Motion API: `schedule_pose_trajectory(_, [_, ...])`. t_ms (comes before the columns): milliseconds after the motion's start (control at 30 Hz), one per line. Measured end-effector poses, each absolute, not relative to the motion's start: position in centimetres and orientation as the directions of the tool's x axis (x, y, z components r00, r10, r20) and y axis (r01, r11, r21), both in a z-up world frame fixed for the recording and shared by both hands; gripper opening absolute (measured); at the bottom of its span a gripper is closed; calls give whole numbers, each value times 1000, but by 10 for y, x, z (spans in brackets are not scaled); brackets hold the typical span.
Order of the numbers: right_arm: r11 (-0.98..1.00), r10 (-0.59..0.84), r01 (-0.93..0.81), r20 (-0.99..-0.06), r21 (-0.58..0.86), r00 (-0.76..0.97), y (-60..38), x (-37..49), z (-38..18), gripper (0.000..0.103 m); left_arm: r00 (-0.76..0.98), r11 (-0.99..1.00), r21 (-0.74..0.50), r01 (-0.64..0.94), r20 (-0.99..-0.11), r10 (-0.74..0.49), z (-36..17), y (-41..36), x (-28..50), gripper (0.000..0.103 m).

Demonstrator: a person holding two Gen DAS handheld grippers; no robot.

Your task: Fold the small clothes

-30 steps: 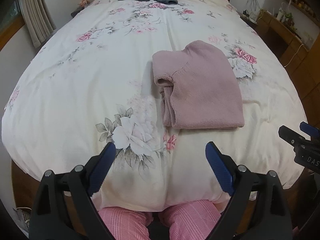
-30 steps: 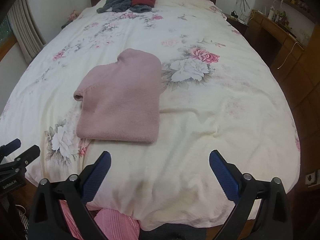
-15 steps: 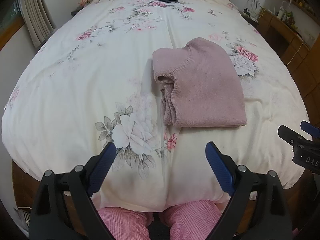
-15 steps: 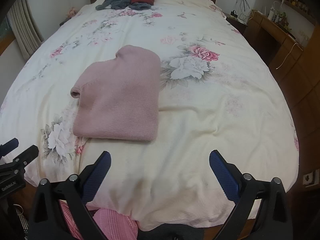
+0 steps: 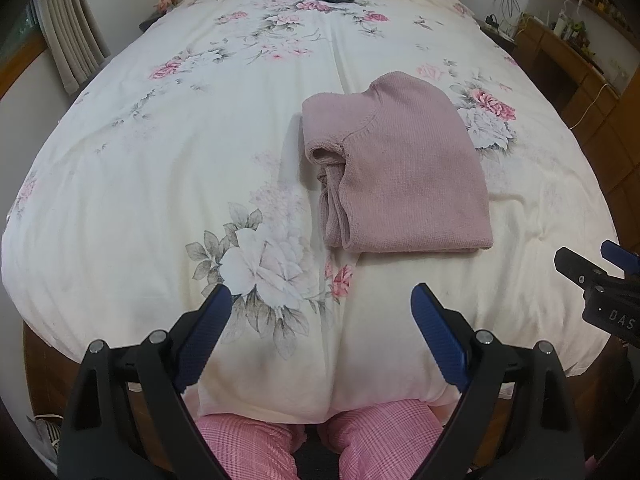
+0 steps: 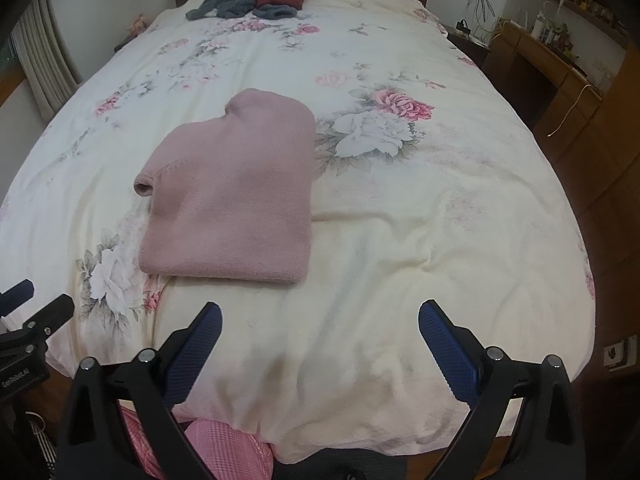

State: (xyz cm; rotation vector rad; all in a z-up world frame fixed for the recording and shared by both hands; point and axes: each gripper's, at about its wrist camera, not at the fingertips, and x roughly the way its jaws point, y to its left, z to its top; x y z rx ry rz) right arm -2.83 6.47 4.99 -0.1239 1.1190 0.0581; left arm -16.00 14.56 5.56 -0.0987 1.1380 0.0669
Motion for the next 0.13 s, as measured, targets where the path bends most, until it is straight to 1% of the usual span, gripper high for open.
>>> schedule_pose_trajectory(133, [993,-12,-99,-903,-60,428,63,-28,48,99,418,994,-44,-101,-908,2,54,143,-160,90])
